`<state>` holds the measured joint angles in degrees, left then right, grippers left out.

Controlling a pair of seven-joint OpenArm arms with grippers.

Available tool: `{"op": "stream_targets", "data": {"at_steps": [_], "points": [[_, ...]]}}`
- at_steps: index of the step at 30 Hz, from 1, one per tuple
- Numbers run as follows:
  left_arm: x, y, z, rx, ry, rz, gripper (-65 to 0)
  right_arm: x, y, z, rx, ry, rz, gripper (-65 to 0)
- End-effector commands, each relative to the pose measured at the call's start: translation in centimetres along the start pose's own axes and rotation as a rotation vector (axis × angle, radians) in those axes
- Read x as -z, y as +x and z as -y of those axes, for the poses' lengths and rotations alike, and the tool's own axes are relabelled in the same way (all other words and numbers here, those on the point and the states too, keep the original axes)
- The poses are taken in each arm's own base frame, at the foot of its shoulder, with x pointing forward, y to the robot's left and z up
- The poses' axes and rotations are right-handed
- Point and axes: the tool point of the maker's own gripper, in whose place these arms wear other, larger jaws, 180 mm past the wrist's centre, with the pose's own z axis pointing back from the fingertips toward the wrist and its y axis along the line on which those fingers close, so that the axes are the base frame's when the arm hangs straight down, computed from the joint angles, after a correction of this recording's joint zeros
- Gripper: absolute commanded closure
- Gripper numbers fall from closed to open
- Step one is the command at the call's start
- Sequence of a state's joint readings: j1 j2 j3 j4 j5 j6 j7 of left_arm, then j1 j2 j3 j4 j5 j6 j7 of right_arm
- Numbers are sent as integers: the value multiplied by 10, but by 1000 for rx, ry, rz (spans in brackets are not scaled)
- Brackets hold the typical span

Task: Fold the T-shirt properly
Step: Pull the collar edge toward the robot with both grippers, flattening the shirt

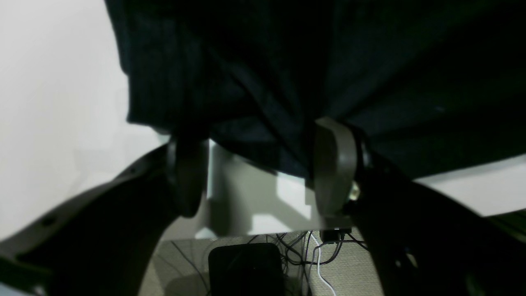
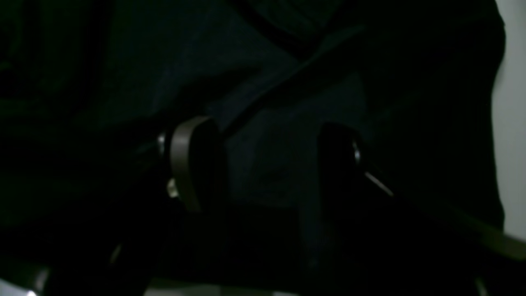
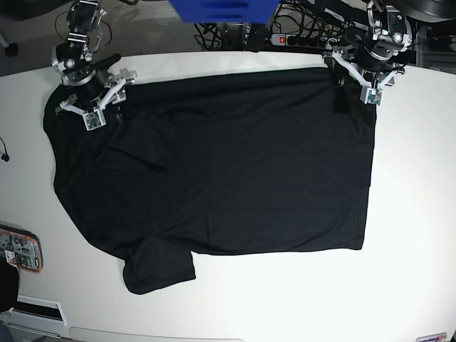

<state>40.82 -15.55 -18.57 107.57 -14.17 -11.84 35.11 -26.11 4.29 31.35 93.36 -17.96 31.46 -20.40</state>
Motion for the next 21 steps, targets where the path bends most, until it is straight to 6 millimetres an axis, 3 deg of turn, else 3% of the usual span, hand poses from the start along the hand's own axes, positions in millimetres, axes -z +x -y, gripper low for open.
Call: {"op": "stream_targets", "data": {"at_steps": [1, 10, 18, 21], "points": [[-6, -17, -18, 23, 70, -68, -381, -16, -71, 0, -93, -2, -312, -389], [-9, -25, -18, 25, 68, -87, -381, -31, -96, -11, -89, 23, -369, -389], [-9, -21, -19, 31, 71, -79, -381, -41, -83, 5, -117, -31, -372, -389], [-14, -8, -15, 46, 66, -47, -381, -42, -79, 6, -123, -38, -369, -389]]}}
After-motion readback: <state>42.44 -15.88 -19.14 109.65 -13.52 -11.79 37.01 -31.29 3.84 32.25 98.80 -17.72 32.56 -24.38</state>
